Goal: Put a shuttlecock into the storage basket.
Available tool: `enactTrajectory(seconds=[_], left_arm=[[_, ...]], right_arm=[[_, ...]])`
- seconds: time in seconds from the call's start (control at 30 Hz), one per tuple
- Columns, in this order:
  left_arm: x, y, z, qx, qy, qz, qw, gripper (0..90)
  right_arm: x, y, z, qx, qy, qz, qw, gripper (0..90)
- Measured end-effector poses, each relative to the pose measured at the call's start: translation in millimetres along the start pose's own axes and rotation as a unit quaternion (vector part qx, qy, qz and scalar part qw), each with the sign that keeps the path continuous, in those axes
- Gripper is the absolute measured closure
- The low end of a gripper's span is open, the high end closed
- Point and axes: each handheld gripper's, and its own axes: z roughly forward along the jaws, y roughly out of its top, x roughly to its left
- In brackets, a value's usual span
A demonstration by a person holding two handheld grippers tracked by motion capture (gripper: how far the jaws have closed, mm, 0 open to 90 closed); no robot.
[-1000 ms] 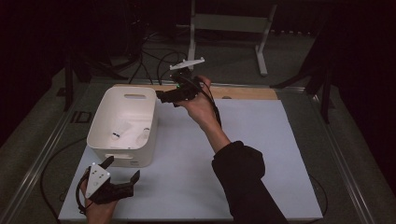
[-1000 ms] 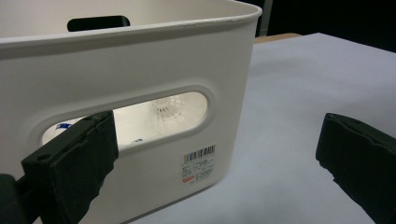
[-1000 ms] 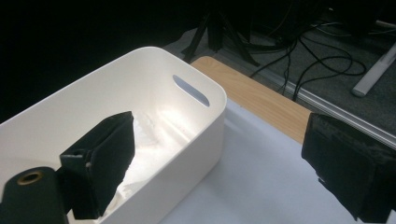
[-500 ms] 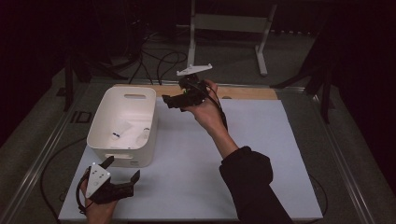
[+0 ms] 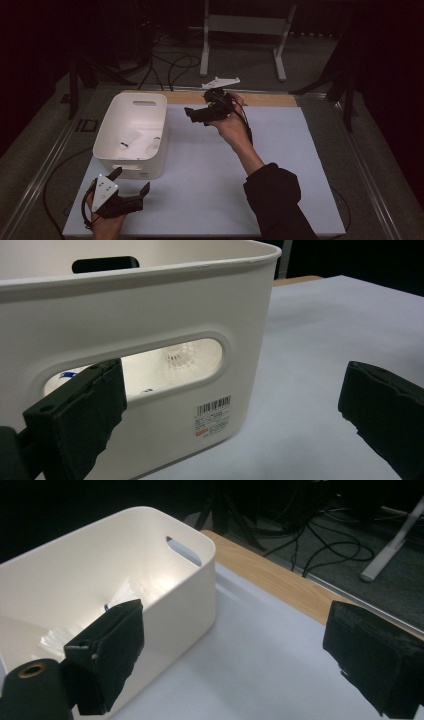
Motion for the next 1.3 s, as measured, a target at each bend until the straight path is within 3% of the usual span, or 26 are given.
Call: enactTrajectory(seconds=[0.33,0.57,0.8,1.13,1.3], left_arm=[[-0.2,0.0,0.0,0.0,0.0,-0.001,1.0,0.0],[-0.4,-0.1,0.0,0.0,0.001,0.0,1.0,0.0],[-0.8,-0.2,0.5,0.001,0.0,0.001,1.0,0.0],[-0.7,-0.2,0.6,0.001,0.0,0.0,1.0,0.0],[-0.4,-0.2,0.6,0.0,0.001,-0.002,1.0,0.0]], right_arm=[[-10.8,-21.2,-19.3,-0.015,-0.007,0.015,0.9997,9.6],[-16.4,-41.1,-33.5,-0.016,-0.021,0.016,0.9995,9.6],[-25.5,-63.1,-51.1,-0.013,-0.028,0.031,0.9991,9.5],[-31.8,-90.8,-76.3,-0.011,-0.054,0.034,0.9979,8.6],[-31.2,-105.8,-86.9,-0.006,-0.067,0.023,0.9975,7.4]])
